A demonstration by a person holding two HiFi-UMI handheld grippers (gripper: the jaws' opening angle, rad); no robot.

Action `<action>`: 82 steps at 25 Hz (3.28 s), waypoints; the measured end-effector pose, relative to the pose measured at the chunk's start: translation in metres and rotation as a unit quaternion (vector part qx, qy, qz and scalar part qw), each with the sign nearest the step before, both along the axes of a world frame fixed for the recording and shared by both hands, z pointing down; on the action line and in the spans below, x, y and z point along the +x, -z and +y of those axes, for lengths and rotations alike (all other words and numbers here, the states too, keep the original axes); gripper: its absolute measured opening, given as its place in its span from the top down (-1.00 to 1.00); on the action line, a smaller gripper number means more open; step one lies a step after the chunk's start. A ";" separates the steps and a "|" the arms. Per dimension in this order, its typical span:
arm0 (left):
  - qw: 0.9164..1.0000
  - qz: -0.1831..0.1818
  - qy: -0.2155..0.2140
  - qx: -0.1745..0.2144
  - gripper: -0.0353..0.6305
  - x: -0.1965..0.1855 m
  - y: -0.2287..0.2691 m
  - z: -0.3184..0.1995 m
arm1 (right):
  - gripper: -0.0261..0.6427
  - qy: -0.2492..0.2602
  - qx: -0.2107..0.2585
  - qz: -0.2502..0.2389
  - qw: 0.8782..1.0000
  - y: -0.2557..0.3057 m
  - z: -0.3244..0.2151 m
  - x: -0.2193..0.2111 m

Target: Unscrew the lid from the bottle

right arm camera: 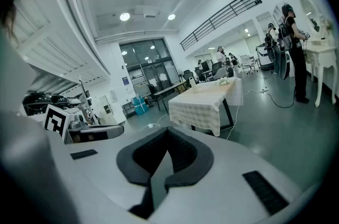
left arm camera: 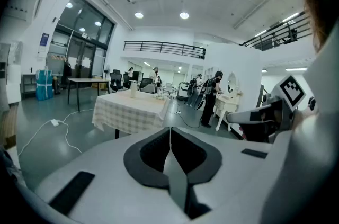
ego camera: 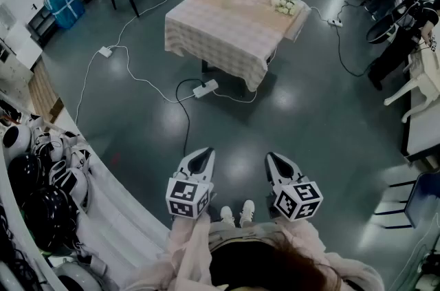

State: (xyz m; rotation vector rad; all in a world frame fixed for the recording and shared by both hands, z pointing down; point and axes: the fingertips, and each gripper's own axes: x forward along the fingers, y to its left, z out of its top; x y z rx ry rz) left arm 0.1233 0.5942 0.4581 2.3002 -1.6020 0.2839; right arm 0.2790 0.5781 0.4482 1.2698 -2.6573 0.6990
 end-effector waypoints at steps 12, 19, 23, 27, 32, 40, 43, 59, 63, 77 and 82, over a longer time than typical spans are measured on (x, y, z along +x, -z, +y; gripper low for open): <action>1.000 0.003 -0.003 0.005 0.81 -0.007 0.004 0.059 | 0.89 -0.028 0.023 -0.006 0.999 0.007 0.051 -0.007; 1.000 0.000 -0.009 -0.005 0.81 -0.016 -0.005 0.081 | 0.89 -0.035 0.018 -0.012 0.999 -0.001 0.065 -0.022; 1.000 -0.003 -0.002 -0.013 0.81 -0.025 -0.007 0.070 | 0.89 -0.028 0.014 -0.012 0.999 -0.002 0.055 -0.030; 1.000 -0.005 0.005 -0.020 0.81 -0.039 -0.016 0.045 | 0.89 -0.029 0.009 -0.014 0.999 -0.009 0.027 -0.038; 1.000 -0.009 0.003 -0.018 0.81 -0.052 -0.016 -0.011 | 0.89 -0.036 0.010 -0.014 0.999 -0.008 -0.030 -0.046; 1.000 -0.008 0.021 -0.010 0.81 -0.084 -0.010 -0.129 | 0.89 -0.029 0.007 -0.005 1.000 -0.009 -0.150 -0.068; 1.000 -0.008 0.028 -0.008 0.81 -0.095 -0.011 -0.175 | 0.89 -0.023 0.008 -0.002 1.000 -0.011 -0.197 -0.076; 0.999 0.008 0.025 -0.031 0.81 -0.121 -0.046 -0.328 | 0.89 -0.009 -0.020 0.012 1.000 -0.044 -0.352 -0.117; 1.000 0.009 0.002 -0.027 0.81 -0.136 -0.045 -0.384 | 0.89 -0.030 -0.020 0.008 0.999 -0.043 -0.399 -0.132; 0.996 0.015 -0.089 -0.008 0.81 -0.218 -0.030 -0.585 | 0.89 -0.107 0.001 0.026 0.994 -0.029 -0.579 -0.207; 0.993 0.023 -0.112 -0.020 0.81 -0.218 -0.041 -0.624 | 0.89 -0.118 0.001 0.048 0.992 -0.029 -0.620 -0.206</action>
